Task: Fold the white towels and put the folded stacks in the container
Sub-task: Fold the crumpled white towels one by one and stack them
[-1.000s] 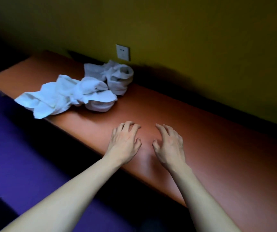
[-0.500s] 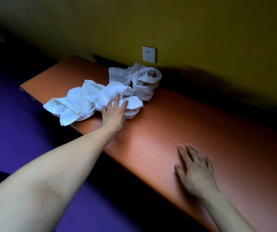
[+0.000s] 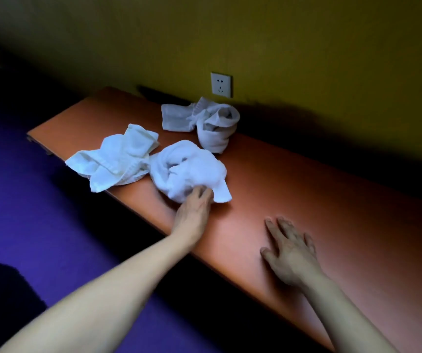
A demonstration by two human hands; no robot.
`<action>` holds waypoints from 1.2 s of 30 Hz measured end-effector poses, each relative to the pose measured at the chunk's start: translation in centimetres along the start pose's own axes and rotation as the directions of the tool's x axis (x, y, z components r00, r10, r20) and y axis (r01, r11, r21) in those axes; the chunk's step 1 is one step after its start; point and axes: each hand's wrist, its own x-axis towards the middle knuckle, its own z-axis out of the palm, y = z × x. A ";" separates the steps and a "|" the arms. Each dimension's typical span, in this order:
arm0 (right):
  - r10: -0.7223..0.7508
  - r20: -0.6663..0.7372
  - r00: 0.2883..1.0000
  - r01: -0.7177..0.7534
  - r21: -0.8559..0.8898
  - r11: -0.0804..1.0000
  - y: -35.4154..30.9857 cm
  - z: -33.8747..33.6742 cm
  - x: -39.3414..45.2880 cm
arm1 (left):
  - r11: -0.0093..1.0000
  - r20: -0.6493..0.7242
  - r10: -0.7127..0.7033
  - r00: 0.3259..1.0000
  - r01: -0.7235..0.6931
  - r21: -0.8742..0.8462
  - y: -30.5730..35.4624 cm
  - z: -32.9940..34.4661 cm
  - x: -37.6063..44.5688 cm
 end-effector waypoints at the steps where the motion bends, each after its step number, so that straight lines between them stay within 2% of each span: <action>1: -0.006 0.014 1.000 0.006 -0.001 1.000 0.1 -0.2 -0.1 | 0.999 0.025 0.034 0.999 -0.034 0.004 0.9 0.7 -1.7; 4: -0.016 0.038 0.999 0.015 0.031 0.999 0.8 -0.4 -1.1 | 0.995 0.117 0.097 0.988 -0.097 -0.010 4.5 2.5 -6.3; 6: -0.045 0.009 0.999 0.044 0.109 0.993 1.3 -0.6 -2.6 | 0.989 0.140 0.125 0.982 -0.112 -0.095 7.0 2.9 -8.1; 9: 0.017 -0.065 0.998 0.013 0.435 0.900 2.6 -1.0 -5.3 | 0.955 0.192 0.254 0.948 -0.215 -0.204 10.7 3.0 -10.0; 11: 0.073 -0.094 0.993 -0.006 0.572 0.820 3.8 -1.4 -7.1 | 0.921 0.215 0.328 0.920 -0.261 -0.290 13.4 2.8 -11.2; 13: 0.060 -0.108 0.992 0.013 0.571 0.821 4.9 -1.7 -8.8 | 0.889 0.215 0.363 0.907 -0.267 -0.373 15.9 2.3 -11.9; 14: 0.045 -0.121 0.992 0.024 0.519 0.854 5.4 -2.0 -9.5 | 0.878 0.211 0.363 0.908 -0.257 -0.404 17.0 1.9 -12.1; 17: 0.078 -0.274 0.959 0.047 0.421 0.906 6.4 -3.3 -11.2 | 0.860 0.161 0.323 0.933 -0.218 -0.461 19.7 0.6 -12.1; 20: 0.192 -0.346 0.919 0.031 0.547 0.836 6.9 -5.4 -12.5 | 0.841 0.071 0.309 0.949 -0.237 -0.485 21.4 -1.0 -11.6; 22: 0.273 -0.378 0.885 0.016 0.610 0.793 7.2 -7.1 -13.4 | 0.839 0.035 0.328 0.944 -0.274 -0.471 22.1 -2.2 -11.2; 24: 0.335 -0.442 0.832 0.032 0.641 0.767 7.7 -8.7 -14.4 | 0.869 -0.009 0.340 0.940 -0.318 -0.379 22.1 -3.0 -10.8; 29: 0.473 -0.519 0.712 0.186 0.789 0.585 9.2 -12.3 -17.4 | 0.937 -0.142 0.300 0.943 -0.319 -0.141 22.1 -5.3 -8.9; 33: 0.501 -0.581 0.642 0.257 0.779 0.572 9.2 -14.8 -20.0 | 0.929 -0.198 0.336 0.921 -0.359 -0.091 24.4 -7.7 -8.0; 36: 0.508 -0.622 0.596 0.307 0.761 0.571 9.2 -16.6 -22.0 | 0.940 -0.219 0.305 0.927 -0.330 -0.088 26.6 -10.0 -7.2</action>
